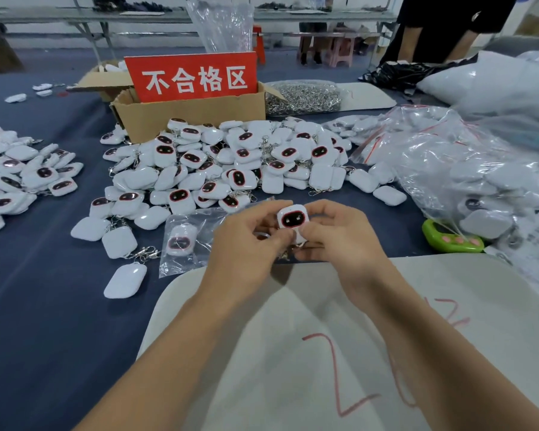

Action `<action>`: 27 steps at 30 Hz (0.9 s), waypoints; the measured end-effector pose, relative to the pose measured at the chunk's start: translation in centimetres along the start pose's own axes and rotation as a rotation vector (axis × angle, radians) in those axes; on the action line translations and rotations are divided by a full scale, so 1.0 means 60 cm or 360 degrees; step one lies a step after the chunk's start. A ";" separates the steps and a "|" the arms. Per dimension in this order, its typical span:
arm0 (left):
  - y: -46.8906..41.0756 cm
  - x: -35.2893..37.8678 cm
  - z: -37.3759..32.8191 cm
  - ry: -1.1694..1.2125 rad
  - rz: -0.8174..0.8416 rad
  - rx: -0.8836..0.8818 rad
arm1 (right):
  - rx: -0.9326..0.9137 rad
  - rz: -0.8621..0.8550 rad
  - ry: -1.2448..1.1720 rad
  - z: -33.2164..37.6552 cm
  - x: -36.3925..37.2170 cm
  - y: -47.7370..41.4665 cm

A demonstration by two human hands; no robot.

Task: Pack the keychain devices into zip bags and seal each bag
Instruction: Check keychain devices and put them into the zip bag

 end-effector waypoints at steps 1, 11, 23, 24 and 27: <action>-0.004 -0.002 0.004 0.0048 0.0000 -0.0021 | 0.0039 0.0012 -0.0025 -0.002 0.001 -0.002; -0.016 0.005 0.017 0.0338 0.0073 -0.0133 | 0.0101 0.0101 -0.0190 -0.004 0.000 -0.005; -0.009 0.008 0.012 0.0403 0.0040 -0.0184 | 0.0011 0.0030 -0.0016 0.005 -0.009 -0.005; -0.008 0.008 0.012 0.0396 0.0037 -0.0180 | 0.0007 0.0036 -0.0025 0.006 -0.009 -0.004; -0.007 0.004 0.010 0.0415 -0.0016 -0.0171 | -0.0015 0.0062 -0.0061 0.010 -0.006 -0.002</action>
Point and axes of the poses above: each hand's wrist, its own y-axis away from the middle knuckle, its own x-axis out of the palm, z = x × y, the point moved 9 cm from there along -y, towards the middle knuckle, and after that the axes turned 10 degrees about y, right-handed, at the moved point
